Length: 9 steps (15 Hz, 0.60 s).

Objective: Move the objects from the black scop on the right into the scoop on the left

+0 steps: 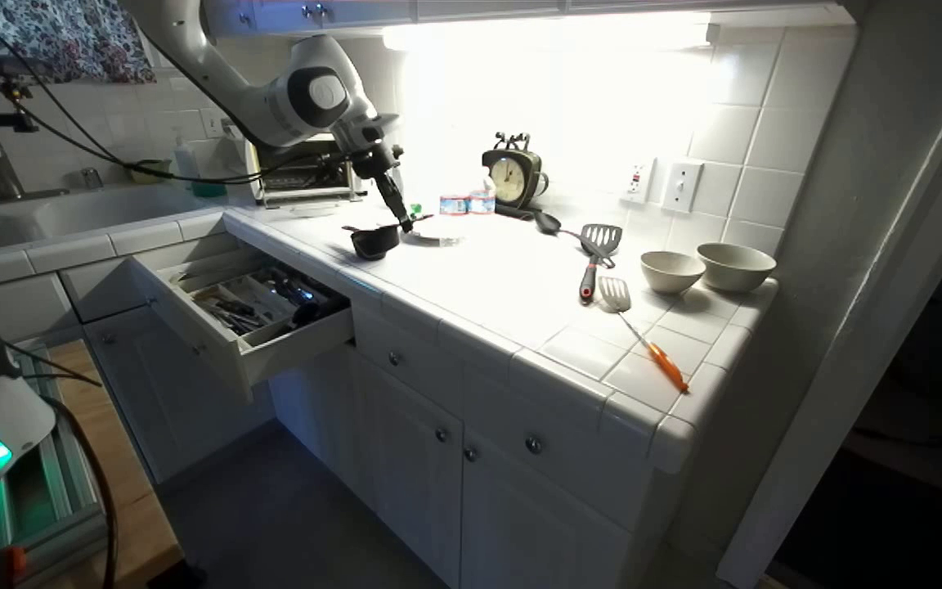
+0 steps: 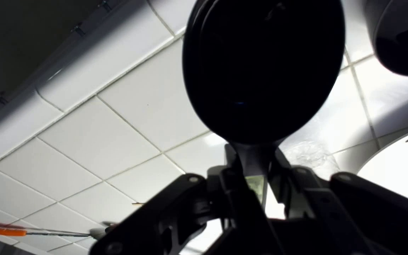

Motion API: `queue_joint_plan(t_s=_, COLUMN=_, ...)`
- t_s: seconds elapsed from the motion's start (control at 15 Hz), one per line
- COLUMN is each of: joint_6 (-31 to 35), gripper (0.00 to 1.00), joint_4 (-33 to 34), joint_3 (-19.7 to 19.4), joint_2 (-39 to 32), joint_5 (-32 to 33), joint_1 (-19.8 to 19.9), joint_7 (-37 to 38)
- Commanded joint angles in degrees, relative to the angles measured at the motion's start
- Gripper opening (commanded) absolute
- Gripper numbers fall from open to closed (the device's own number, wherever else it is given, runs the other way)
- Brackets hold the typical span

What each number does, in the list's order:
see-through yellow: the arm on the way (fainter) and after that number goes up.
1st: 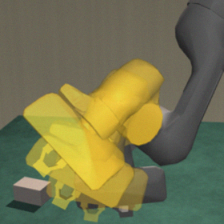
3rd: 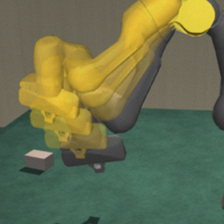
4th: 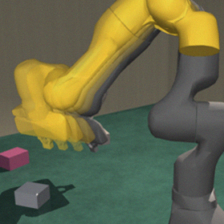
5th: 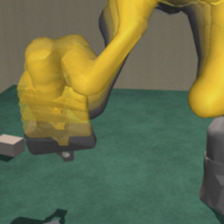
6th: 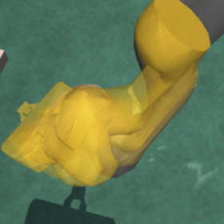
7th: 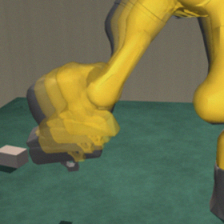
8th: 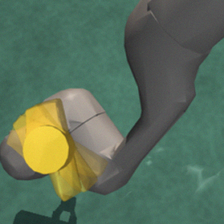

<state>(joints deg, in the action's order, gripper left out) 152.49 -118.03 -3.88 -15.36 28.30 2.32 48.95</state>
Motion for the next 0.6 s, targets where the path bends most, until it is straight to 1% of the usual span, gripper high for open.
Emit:
queue_joint_plan(t_s=0.0, joint_6=0.66, gripper=0.06, joint_4=2.13, joint_3=-1.46, joint_2=-2.17, joint_5=-6.53, joint_1=-1.12, joint_7=-5.35)
queue_joint_plan(t_s=0.53, joint_6=0.66, gripper=0.06, joint_4=5.07, joint_3=-3.84, joint_2=-6.04, joint_5=-12.10, joint_1=-1.98, joint_7=-8.42)
